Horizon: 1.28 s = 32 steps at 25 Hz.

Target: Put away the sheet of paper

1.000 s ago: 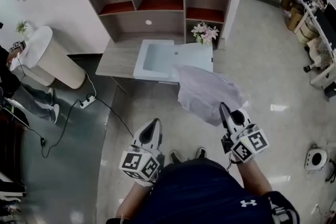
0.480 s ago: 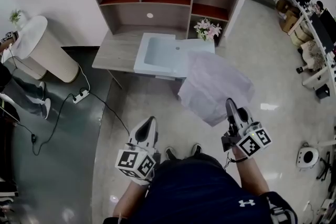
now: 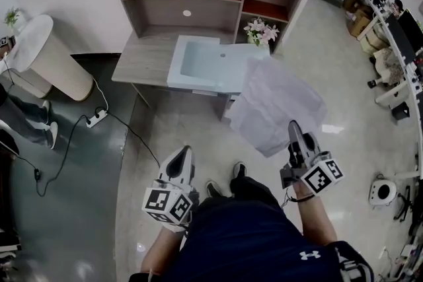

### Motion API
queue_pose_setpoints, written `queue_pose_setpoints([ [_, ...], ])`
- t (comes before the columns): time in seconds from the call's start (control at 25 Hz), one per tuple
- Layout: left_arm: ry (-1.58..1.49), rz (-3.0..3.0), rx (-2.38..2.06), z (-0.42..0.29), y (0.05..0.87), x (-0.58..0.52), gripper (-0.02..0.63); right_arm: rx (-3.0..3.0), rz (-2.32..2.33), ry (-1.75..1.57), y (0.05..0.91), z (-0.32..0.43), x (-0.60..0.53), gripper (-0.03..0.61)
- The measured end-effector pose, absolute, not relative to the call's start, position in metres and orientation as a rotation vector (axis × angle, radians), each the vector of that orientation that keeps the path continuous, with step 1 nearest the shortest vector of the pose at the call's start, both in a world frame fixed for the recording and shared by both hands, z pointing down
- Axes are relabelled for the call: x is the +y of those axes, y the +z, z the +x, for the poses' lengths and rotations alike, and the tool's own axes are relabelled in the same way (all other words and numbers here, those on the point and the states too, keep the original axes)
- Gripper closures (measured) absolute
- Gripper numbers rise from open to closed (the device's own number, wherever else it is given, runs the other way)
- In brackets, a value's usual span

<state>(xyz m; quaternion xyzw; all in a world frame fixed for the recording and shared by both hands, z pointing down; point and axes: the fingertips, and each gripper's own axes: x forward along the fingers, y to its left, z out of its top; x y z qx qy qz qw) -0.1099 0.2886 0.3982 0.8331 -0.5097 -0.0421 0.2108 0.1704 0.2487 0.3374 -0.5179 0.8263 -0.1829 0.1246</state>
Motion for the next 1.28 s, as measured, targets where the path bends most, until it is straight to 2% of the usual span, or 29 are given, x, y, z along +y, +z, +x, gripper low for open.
queue_pose_setpoints([
  [0.6, -0.073, 2.265, -1.511, -0.124, 0.401, 0.241, 0.598, 2.418, -1.455, -0.604, 0.357, 0.165, 0.175, 0.555],
  [1.28, -0.02, 2.228, -1.581, -0.076, 0.393, 0.116, 0.598, 2.437, -1.394, -0.714, 0.379, 0.211, 0.042, 0.555],
])
